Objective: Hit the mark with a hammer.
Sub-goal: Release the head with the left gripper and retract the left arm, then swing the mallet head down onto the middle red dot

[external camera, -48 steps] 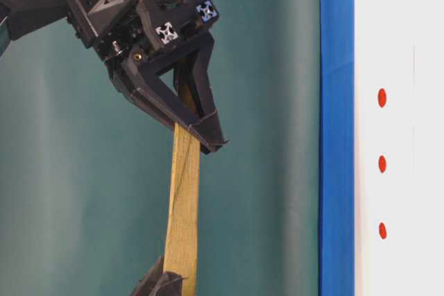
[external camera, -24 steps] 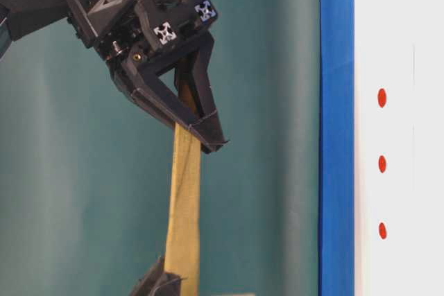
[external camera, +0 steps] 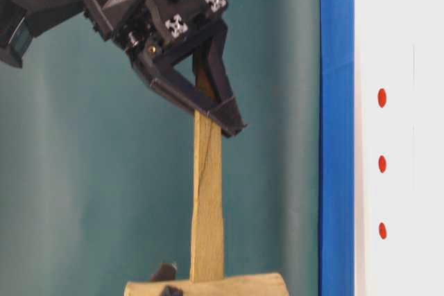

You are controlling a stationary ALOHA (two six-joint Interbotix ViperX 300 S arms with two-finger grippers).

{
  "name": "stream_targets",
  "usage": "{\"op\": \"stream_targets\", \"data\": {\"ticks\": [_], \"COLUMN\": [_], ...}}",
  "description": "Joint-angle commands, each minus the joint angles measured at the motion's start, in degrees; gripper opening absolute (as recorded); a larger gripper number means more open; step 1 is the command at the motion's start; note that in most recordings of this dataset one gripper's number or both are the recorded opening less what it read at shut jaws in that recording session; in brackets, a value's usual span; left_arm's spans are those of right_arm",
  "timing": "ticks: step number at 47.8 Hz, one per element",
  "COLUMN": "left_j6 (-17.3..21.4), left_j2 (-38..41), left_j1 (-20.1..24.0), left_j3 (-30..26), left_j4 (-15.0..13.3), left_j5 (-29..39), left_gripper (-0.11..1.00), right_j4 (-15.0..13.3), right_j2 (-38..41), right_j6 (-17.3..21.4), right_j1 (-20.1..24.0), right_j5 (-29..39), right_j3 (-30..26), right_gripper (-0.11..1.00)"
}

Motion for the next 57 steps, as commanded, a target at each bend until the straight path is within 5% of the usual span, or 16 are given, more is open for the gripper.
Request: {"op": "stream_targets", "data": {"ticks": [1, 16, 31, 57], "left_j6": [-0.1, -0.4, -0.5, -0.9], "left_j2": [-2.7, -17.1, -32.6, -33.7], "left_j1": [0.3, 0.3, 0.3, 0.3], "left_j3": [0.5, 6.8, 9.7, 10.5], "left_j4": [-0.1, -0.1, -0.1, -0.1], "left_j5": [1.2, 9.7, 25.4, 27.1], "left_gripper": [0.86, 0.86, 0.86, 0.86], "right_j4": [1.1, 3.6, 3.8, 3.8], "right_j2": [-3.2, -6.4, -6.5, -4.4], "right_j6": [0.2, 0.2, 0.2, 0.1], "right_j1": [0.1, 0.1, 0.1, -1.7], "right_j5": [-0.2, -0.4, -0.4, -7.2], "right_j3": [0.4, 4.2, 5.0, 4.6], "right_gripper": [0.02, 0.02, 0.02, 0.02]}}
